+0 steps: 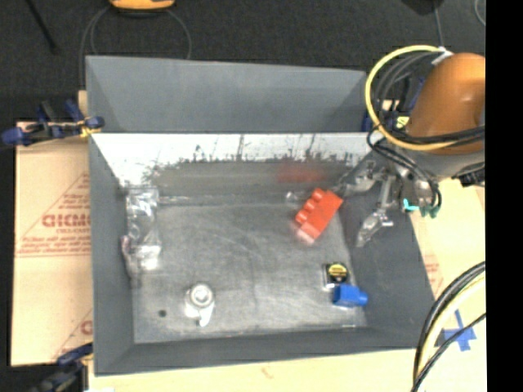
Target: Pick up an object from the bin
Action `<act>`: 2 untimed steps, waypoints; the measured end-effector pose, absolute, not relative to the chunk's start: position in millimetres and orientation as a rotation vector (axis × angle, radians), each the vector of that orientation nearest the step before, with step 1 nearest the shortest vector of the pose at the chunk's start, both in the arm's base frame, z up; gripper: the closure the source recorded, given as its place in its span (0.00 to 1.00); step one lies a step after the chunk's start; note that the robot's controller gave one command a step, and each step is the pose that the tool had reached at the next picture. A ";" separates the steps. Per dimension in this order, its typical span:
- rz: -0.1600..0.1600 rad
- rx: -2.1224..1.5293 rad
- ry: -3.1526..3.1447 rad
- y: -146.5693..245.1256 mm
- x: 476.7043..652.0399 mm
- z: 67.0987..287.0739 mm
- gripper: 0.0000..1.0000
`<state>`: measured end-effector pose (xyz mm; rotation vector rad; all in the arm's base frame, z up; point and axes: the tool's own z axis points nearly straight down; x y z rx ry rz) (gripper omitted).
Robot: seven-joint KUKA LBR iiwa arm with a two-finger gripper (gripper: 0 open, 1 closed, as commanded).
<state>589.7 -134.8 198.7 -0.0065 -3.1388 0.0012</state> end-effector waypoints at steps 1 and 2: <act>0.010 0.663 -3.098 -138.7 640.5 96.6 0.00; 0.006 1.252 -2.890 -121.2 655.7 102.6 0.00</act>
Offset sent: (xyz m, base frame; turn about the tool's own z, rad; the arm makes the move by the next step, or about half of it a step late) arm 0.0498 -0.0045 -0.1287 -0.4501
